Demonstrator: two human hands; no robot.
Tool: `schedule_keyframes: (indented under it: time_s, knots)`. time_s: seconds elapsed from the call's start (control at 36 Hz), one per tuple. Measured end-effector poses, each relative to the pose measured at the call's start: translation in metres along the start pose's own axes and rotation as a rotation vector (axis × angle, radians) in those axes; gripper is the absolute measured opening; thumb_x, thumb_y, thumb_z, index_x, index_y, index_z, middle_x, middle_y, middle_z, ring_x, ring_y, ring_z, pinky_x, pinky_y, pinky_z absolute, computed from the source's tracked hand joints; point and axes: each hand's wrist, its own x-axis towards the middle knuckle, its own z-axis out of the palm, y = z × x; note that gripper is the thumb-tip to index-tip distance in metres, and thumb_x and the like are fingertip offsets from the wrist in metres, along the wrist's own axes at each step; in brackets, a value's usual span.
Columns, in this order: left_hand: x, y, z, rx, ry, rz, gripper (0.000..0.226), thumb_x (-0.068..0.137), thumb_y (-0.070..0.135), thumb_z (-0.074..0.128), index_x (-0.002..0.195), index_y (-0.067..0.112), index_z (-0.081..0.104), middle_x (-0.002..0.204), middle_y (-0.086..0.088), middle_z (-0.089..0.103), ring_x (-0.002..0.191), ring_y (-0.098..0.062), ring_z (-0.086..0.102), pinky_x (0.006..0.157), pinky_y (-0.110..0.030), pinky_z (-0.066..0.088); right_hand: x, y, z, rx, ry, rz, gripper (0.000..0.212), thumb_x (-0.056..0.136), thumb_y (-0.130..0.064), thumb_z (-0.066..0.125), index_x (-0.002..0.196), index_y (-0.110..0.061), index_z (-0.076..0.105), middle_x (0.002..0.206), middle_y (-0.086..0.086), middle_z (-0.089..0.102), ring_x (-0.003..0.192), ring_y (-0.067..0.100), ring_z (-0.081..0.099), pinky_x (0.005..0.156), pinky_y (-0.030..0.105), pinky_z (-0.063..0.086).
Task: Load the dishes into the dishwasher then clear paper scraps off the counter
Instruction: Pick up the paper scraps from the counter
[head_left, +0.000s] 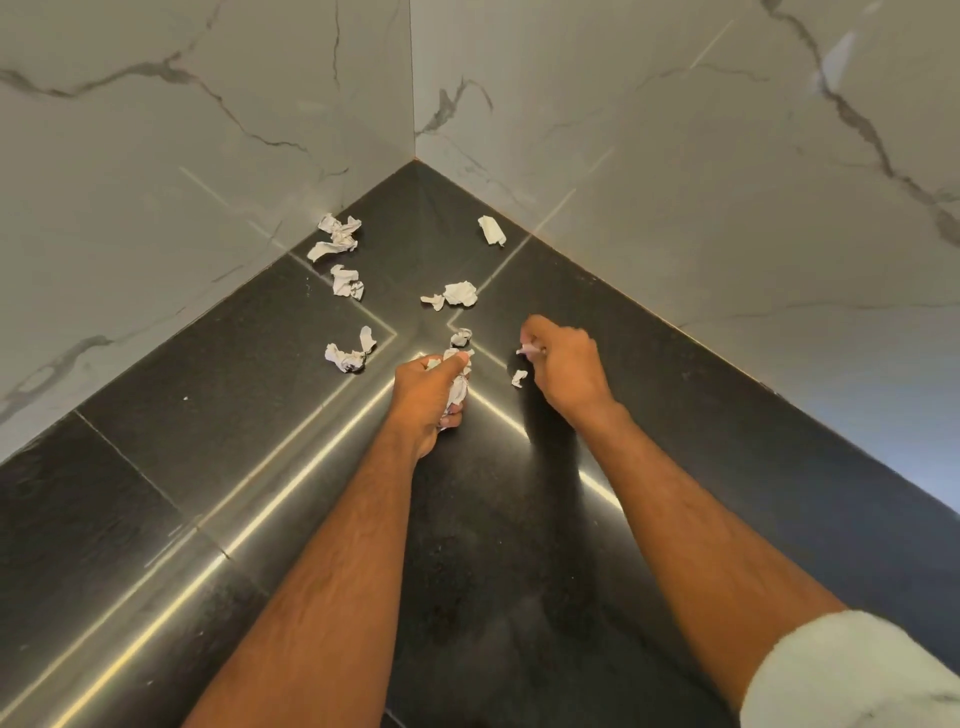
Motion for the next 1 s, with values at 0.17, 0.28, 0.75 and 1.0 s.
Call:
schedule_keyframes:
  time_s: [0.17,0.28,0.75,1.0]
  knots:
    - [-0.018,-0.007,0.002,0.010,0.036,0.027,0.019,0.092,0.018,0.068,0.082,0.012,0.054,0.064,-0.009,0.049,0.040,-0.014,0.035,0.041,-0.016,0.020,-0.059,-0.002,0.004,0.043,-0.085,-0.014,0.051,0.097,-0.010,0.058,0.138,-0.039,0.054,0.108,0.002,0.068,0.100,0.020,0.061,0.090,0.031,0.048]
    - [-0.041,-0.022,0.002,0.054,0.050,0.019,0.018,0.091,0.021,0.069,0.091,0.010,0.055,0.069,-0.010,0.050,0.040,-0.014,0.036,0.040,-0.017,0.021,-0.065,-0.030,-0.002,-0.332,-0.253,-0.220,0.050,0.097,-0.004,0.047,0.141,-0.028,0.053,0.109,0.009,0.061,0.100,0.033,0.056,0.085,0.042,0.052]
    - [-0.201,-0.082,-0.057,-0.062,0.014,0.010,0.015,0.091,0.020,0.071,0.097,0.011,0.062,0.064,-0.003,0.051,0.044,-0.013,0.039,0.042,-0.019,0.022,-0.249,-0.059,-0.015,-0.389,-0.304,-0.171,0.021,0.096,-0.005,0.046,0.099,0.001,0.066,0.106,0.018,0.065,0.104,0.037,0.060,0.082,0.041,0.046]
    - [-0.304,-0.133,-0.073,-0.061,0.050,-0.008,0.017,0.091,0.022,0.071,0.084,0.011,0.060,0.063,-0.006,0.051,0.043,-0.014,0.040,0.042,-0.020,0.022,-0.346,-0.074,-0.004,0.353,-0.226,0.096,0.010,0.091,-0.015,0.069,0.090,-0.017,0.079,0.078,-0.006,0.074,0.066,0.007,0.069,0.076,0.032,0.060]
